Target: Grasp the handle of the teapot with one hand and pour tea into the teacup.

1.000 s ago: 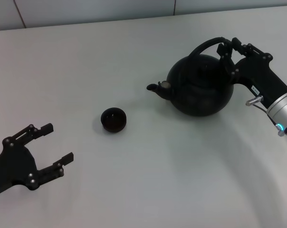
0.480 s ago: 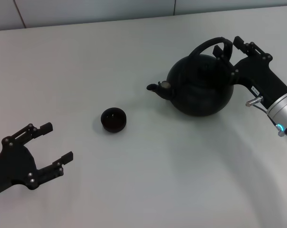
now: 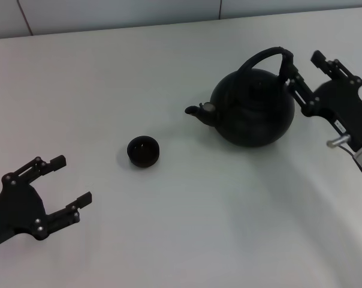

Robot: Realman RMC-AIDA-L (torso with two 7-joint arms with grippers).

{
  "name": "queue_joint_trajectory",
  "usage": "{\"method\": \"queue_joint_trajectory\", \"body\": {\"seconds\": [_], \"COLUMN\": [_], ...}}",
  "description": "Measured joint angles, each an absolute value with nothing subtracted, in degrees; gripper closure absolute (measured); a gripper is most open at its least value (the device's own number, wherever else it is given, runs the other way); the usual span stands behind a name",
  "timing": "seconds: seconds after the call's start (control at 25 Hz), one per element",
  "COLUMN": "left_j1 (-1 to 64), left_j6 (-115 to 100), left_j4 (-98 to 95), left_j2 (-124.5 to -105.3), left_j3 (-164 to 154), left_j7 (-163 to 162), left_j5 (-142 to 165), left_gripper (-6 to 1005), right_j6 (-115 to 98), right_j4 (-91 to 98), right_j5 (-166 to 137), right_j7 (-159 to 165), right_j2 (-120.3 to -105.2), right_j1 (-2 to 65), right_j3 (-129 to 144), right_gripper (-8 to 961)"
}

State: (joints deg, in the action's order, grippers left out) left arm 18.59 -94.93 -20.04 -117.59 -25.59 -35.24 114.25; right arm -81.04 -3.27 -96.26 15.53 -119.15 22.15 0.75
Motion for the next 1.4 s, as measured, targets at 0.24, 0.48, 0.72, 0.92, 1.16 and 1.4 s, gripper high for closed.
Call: {"method": "queue_joint_trajectory", "body": {"seconds": [0.24, 0.48, 0.72, 0.92, 1.16, 1.4], "left_j1": [18.5, 18.6, 18.8, 19.2, 19.7, 20.6], "left_j6": [-95.0, -95.3, -95.3, -95.3, -95.5, -96.6], "left_j4": [-20.0, -20.0, -20.0, -20.0, -20.1, -21.5], "left_j2": [-117.59, -117.65, -117.57, -117.31, -116.87, -116.12], "left_j3": [-25.9, -26.1, -26.2, -27.1, -28.4, -31.7], "left_j7": [-35.2, -35.2, -35.2, -35.2, -35.3, -36.9], "left_j5": [114.3, 114.5, 114.7, 114.7, 114.8, 114.8], "left_gripper": [190, 190, 190, 190, 191, 191], "right_j6": [-85.7, -96.2, -103.9, -105.5, -104.4, -102.8], "right_j4": [-1.4, 7.2, 20.2, 23.9, 25.6, 26.5], "right_j5": [-97.6, -104.1, -118.0, -125.4, -127.3, -127.3], "right_j7": [19.7, 28.2, 41.0, 47.5, 48.8, 51.6], "right_j2": [-119.09, -118.96, -116.87, -114.75, -114.4, -114.16], "right_j1": [19.1, 14.4, 14.5, 18.0, 20.8, 22.3], "right_j3": [0.8, 1.4, 3.1, 3.1, 6.1, 12.9], "right_gripper": [326, 170, 141, 141, 141, 140]}}
